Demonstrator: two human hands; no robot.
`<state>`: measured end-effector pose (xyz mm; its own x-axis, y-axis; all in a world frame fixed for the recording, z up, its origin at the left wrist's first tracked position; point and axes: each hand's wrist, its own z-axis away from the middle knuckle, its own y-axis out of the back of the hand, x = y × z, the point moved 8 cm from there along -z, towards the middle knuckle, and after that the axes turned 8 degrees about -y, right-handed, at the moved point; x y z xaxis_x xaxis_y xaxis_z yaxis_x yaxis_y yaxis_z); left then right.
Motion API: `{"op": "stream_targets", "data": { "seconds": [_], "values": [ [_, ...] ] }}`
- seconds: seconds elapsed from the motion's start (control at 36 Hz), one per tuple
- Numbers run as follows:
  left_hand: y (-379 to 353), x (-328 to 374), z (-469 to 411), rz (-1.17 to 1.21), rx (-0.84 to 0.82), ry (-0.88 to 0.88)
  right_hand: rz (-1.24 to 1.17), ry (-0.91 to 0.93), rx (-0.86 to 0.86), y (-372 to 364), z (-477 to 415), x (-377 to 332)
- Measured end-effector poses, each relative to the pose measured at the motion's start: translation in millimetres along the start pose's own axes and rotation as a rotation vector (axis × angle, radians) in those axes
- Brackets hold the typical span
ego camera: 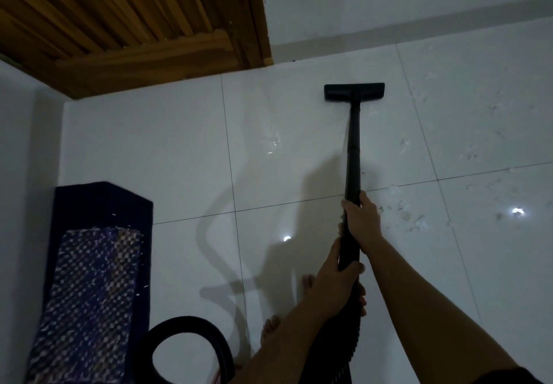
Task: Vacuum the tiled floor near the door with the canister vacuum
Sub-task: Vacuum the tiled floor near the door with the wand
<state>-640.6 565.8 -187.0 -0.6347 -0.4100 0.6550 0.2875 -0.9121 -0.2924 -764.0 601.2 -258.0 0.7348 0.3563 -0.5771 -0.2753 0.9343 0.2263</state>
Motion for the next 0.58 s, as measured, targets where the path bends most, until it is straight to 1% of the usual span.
{"op": "stream_targets", "data": {
  "seconds": [0.58],
  "values": [
    [-7,-22,38,-0.042,-0.055,0.015,-0.006,-0.006,0.066,16,40,30]
  ]
}}
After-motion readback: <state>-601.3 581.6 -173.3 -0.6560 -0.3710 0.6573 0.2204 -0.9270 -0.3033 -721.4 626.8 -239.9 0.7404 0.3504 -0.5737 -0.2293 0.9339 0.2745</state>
